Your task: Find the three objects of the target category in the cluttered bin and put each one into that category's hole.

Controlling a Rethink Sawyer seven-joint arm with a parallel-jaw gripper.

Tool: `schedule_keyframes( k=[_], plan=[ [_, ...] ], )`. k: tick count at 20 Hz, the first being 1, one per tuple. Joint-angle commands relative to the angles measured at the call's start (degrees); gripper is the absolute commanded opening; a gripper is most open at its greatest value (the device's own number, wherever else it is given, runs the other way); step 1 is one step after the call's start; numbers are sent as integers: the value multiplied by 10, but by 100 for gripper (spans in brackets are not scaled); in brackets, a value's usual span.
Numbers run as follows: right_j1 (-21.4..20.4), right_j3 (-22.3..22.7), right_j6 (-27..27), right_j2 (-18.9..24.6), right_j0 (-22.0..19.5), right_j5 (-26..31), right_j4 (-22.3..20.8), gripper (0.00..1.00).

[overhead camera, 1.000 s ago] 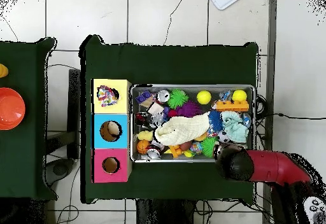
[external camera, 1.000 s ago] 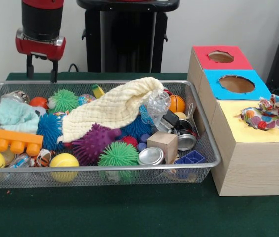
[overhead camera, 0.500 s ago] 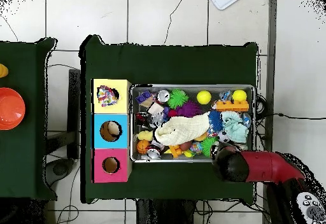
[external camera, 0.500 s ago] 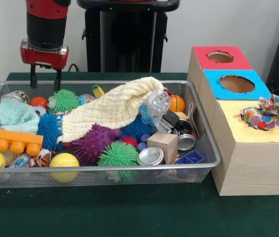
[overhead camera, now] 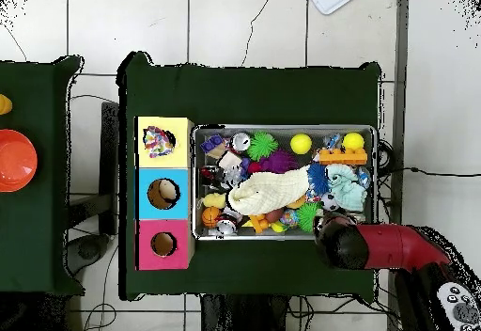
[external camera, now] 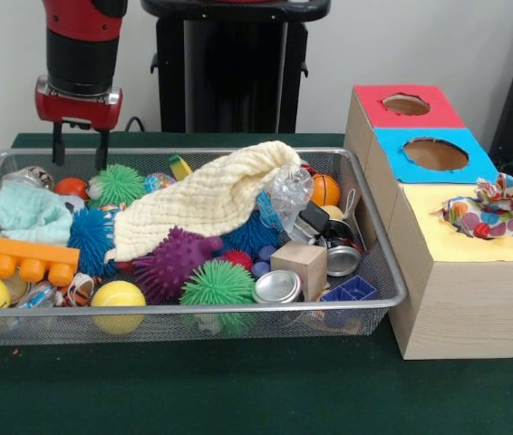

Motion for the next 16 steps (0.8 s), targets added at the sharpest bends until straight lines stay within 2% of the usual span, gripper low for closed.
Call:
schedule_keyframes(
  k=[1, 9, 16],
  plan=[
    [17, -54, -91, 59, -13, 7, -42, 100],
    [36, -81, -104, 74, -24, 4, -66, 100],
    [36, -89, -85, 73, -16, -15, -87, 100]
  ],
)
